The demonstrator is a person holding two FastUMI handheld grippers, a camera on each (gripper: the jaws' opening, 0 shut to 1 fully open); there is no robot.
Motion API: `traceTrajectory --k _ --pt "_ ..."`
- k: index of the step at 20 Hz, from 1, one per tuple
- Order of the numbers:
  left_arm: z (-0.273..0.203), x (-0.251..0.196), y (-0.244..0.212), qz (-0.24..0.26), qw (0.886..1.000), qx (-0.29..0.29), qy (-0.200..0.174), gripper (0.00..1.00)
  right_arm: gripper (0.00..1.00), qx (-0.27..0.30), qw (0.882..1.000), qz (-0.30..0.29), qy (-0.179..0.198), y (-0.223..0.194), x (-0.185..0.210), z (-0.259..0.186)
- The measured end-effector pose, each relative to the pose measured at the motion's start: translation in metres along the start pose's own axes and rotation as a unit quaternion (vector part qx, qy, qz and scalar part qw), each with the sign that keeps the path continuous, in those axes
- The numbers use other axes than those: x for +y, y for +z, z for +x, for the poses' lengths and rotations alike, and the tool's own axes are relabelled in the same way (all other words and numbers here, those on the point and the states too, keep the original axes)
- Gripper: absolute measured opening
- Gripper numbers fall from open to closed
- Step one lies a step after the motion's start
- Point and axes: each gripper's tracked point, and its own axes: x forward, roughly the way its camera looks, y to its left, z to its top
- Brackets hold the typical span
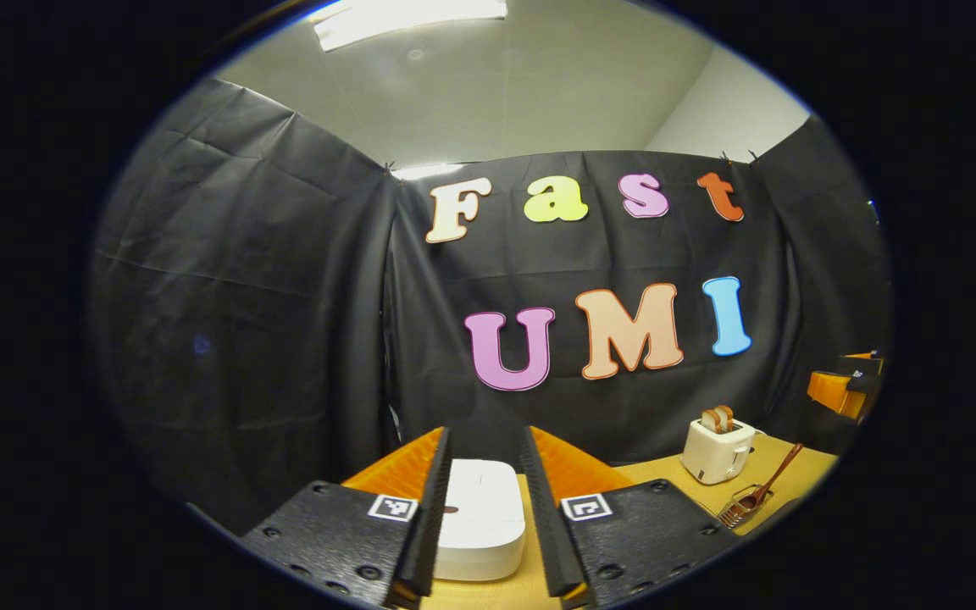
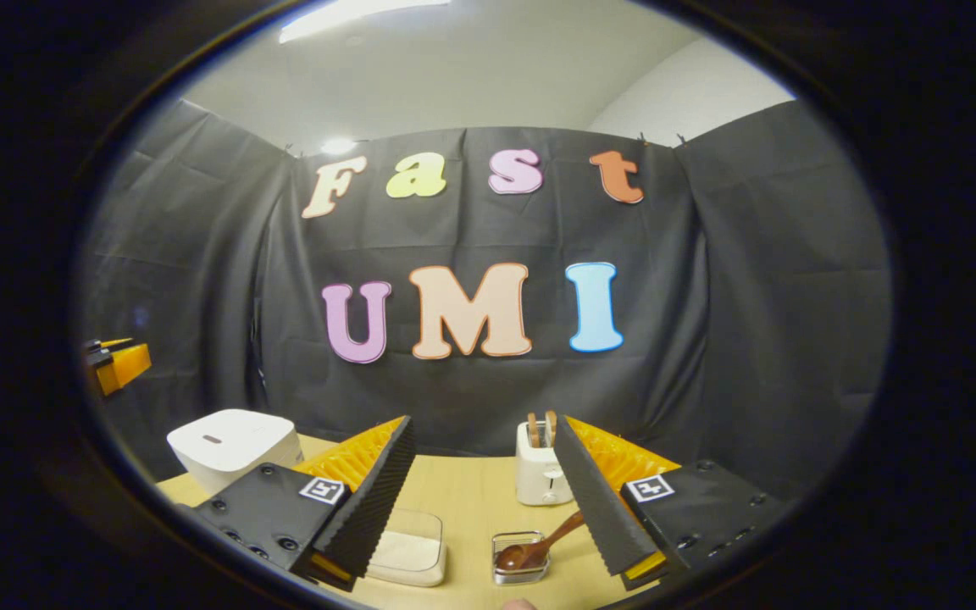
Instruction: Close the left gripper, press the button to open the rice cooker; take a wooden spoon from the chopstick holder with the right hand, scoop a spoonful of rice and pour it into the rice cooker, then put the wooden spoon back into the chopstick holder.
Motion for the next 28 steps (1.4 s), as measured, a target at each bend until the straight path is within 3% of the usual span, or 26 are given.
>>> traceTrajectory --k 4,7,8,12,19,28 --pt "0.001 0.001 0.001 -0.003 1.000 -0.003 -0.004 0.23 1.00 -0.002 1.000 -0.002 -0.001 0.001 0.001 -0.002" --pt "0.007 0.002 0.000 -0.002 1.000 -0.001 -0.010 0.20 1.00 -0.004 1.000 -0.003 -0.003 0.001 0.001 -0.004" --pt "0.005 0.004 -0.001 -0.007 1.000 0.000 -0.009 0.01 1.00 -0.003 1.000 -0.003 -0.005 0.002 0.001 -0.004" --pt "0.014 0.010 -0.016 -0.025 0.999 0.020 -0.017 0.00 1.00 -0.005 1.000 -0.001 -0.015 0.002 -0.002 -0.007" --pt "0.045 0.051 -0.056 -0.039 0.997 0.063 0.014 0.00 1.00 -0.002 0.999 -0.003 -0.035 0.000 -0.002 -0.012" --pt "0.082 0.064 -0.126 -0.062 0.989 0.133 -0.004 0.00 1.00 0.011 0.998 -0.024 -0.057 -0.007 0.001 -0.015"
